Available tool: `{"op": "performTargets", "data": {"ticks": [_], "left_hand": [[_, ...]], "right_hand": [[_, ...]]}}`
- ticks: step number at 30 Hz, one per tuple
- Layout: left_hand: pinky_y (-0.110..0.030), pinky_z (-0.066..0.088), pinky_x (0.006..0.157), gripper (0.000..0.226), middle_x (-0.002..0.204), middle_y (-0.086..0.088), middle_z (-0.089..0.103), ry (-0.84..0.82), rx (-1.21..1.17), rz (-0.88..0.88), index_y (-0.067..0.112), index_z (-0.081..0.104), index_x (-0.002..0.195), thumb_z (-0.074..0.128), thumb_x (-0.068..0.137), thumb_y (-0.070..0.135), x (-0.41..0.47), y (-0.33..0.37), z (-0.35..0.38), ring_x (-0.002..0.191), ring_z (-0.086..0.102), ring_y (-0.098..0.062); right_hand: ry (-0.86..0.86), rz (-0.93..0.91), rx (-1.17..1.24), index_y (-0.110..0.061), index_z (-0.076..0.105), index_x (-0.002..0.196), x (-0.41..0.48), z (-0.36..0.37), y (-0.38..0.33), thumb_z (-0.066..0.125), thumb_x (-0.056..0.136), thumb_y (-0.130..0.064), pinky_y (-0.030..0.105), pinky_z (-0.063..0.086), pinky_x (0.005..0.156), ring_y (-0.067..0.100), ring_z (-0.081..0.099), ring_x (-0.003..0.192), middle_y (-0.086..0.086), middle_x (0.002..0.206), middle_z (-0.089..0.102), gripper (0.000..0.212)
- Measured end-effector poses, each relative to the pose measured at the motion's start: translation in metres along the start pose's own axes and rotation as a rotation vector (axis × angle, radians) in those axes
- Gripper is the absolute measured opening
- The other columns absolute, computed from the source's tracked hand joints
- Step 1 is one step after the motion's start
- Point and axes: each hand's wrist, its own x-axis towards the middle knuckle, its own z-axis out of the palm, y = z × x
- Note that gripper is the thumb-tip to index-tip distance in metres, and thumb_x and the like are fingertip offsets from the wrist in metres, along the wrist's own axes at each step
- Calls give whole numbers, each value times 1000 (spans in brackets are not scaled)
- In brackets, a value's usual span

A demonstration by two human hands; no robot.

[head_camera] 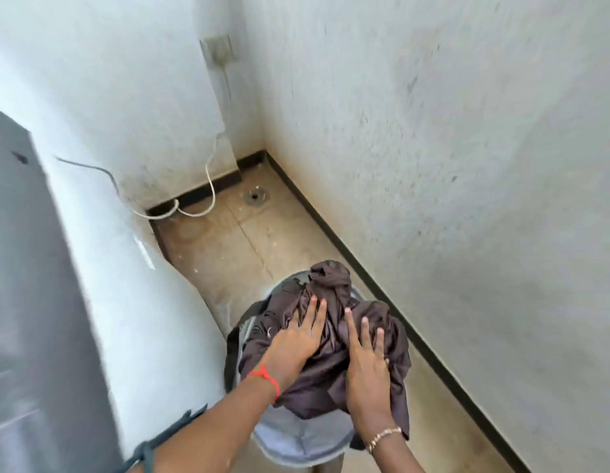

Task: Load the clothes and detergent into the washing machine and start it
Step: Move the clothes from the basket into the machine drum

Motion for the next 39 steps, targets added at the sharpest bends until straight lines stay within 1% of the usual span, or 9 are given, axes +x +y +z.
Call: {"op": "performTargets", "data": {"ticks": [2,7,13,16,20,23,27,32,39], "left_hand": [[-32,56,61,74,152,-21,18,100,-15,4,1,14,146,43,79,-11,-19,8,-50,122,50,-38],[-21,48,34,62,112,-12,69,242,69,-6,7,68,113,36,61,-2,-78,17,-165,77,72,-24],[-38,59,65,102,136,-23,48,369,51,-77,-4,39,137,72,41,-12,-160,-17,-279,108,62,-38],[-36,58,53,108,130,-22,55,509,89,-126,-4,45,133,74,29,-10,-196,-38,-339,95,68,-36],[-41,58,52,98,130,-24,54,681,144,-201,-3,45,133,69,38,-14,-259,-70,-406,95,66,-40],[-40,59,56,102,133,-23,52,689,166,-339,-2,42,136,71,39,-12,-310,-104,-419,97,65,-40],[-38,46,98,97,158,-11,3,617,154,-570,11,-4,149,53,73,-10,-368,-153,-388,136,34,-32],[-31,57,54,101,121,-16,63,403,197,-808,2,59,122,78,23,-7,-409,-225,-299,88,70,-30],[-25,52,38,94,109,-17,69,208,63,-951,4,69,109,84,16,-2,-404,-282,-200,73,72,-28]], "right_hand": [[-14,-14,14,-33,-14,143,-27,-41,-9,15,87,0,40,37,107,32,9,144,4,158,4,71],[10,-45,-7,-24,-11,146,-78,-138,-46,33,86,5,29,39,101,30,14,144,1,158,4,80],[88,-229,-95,-25,-36,131,-132,-255,-134,35,88,1,17,34,98,22,1,146,-7,156,-13,87],[234,-346,-19,-30,-41,119,-158,-307,-181,39,83,2,17,32,100,19,-1,145,-9,155,-14,93],[395,-579,227,-60,1,130,-193,-344,-245,43,69,14,37,38,97,18,11,143,-16,152,13,105],[388,-740,253,-58,11,135,-202,-335,-295,41,65,17,40,39,97,20,13,142,-12,151,21,107],[191,-886,157,-55,-5,135,-200,-292,-369,39,71,13,36,36,94,20,6,145,-8,157,9,103],[-83,-969,156,-45,-1,143,-184,-194,-437,33,75,15,33,27,106,22,-2,145,-4,158,6,97],[-261,-1004,10,-59,-21,121,-138,-67,-478,30,79,11,40,27,112,27,1,145,3,158,9,96]]}}
